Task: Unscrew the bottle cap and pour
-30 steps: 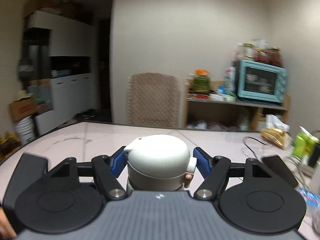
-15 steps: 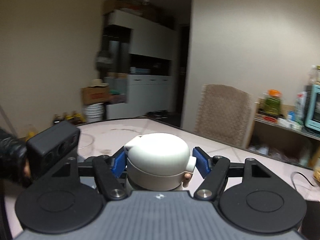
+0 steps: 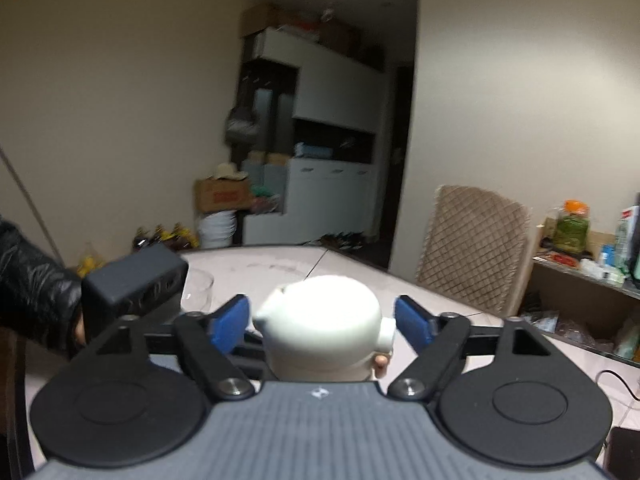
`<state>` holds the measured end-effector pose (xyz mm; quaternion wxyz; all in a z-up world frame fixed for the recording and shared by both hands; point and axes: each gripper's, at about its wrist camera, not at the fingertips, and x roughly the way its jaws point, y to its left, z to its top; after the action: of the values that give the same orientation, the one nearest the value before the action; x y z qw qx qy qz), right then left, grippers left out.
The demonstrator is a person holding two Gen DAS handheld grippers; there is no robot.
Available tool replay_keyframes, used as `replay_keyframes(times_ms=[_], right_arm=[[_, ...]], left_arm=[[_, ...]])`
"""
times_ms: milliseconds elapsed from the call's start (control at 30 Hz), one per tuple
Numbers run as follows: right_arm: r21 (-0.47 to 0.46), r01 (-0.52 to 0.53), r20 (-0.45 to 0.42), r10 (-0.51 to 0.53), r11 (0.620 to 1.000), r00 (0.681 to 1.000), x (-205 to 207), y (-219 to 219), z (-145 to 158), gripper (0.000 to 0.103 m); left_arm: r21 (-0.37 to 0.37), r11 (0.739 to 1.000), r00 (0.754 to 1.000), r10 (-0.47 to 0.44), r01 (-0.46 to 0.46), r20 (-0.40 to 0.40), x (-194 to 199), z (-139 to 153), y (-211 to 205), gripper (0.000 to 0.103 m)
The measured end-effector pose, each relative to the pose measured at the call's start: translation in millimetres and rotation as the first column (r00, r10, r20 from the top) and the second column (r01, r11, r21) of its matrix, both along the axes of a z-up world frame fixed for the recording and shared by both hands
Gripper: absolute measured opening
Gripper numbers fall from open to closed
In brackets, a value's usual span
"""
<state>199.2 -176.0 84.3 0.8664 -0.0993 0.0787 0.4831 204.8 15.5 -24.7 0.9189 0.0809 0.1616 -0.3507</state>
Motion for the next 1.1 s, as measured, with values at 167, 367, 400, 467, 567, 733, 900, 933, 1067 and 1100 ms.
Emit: replay_keyframes(times_ms=[167,367,400,467,567,733,900,933,1067,1100], right_arm=[[0.031,0.094,-0.002,-0.094,0.995,0.996,-12,2,3,0.089],[0.045,0.267,0.004,-0.267,0.963,0.964,-28,9,1,0.094],[0.04,0.298,0.006,-0.299,0.954,0.954,-30,12,0,0.094],[0.041,0.345,0.007,-0.345,0.938,0.939,-35,15,-4,0.095],[0.049,0.445,-0.004,-0.445,0.894,0.895,-43,28,-8,0.094],[0.062,0.519,-0.019,-0.519,0.853,0.855,-43,43,-16,0.094],[0.065,0.573,-0.029,-0.572,0.817,0.819,-35,54,-23,0.094],[0.066,0.581,-0.03,-0.58,0.811,0.814,-35,55,-24,0.094],[0.075,0.599,-0.044,-0.598,0.797,0.8,-33,54,-28,0.09],[0.073,0.6,-0.047,-0.599,0.796,0.8,-32,54,-28,0.088]], left_arm=[[0.001,1.0,1.0,0.002,-0.002,-0.003,1,0,0,0.072],[0.002,1.0,1.0,0.007,-0.007,-0.007,1,2,-1,0.072],[0.002,1.0,1.0,0.009,-0.009,-0.008,1,2,-1,0.072],[0.003,1.0,1.0,0.013,-0.013,-0.008,1,2,-1,0.072],[0.001,1.0,1.0,0.015,-0.015,-0.007,0,2,-1,0.072],[0.002,1.0,1.0,0.018,-0.018,-0.008,1,2,-2,0.072],[0.002,1.0,1.0,0.014,-0.014,-0.01,3,5,3,0.072],[0.001,1.0,1.0,0.015,-0.015,-0.01,4,5,3,0.072],[0.0,1.0,1.0,0.014,-0.014,-0.009,4,4,6,0.072],[0.0,1.0,1.0,0.01,-0.01,-0.009,5,3,11,0.072]])
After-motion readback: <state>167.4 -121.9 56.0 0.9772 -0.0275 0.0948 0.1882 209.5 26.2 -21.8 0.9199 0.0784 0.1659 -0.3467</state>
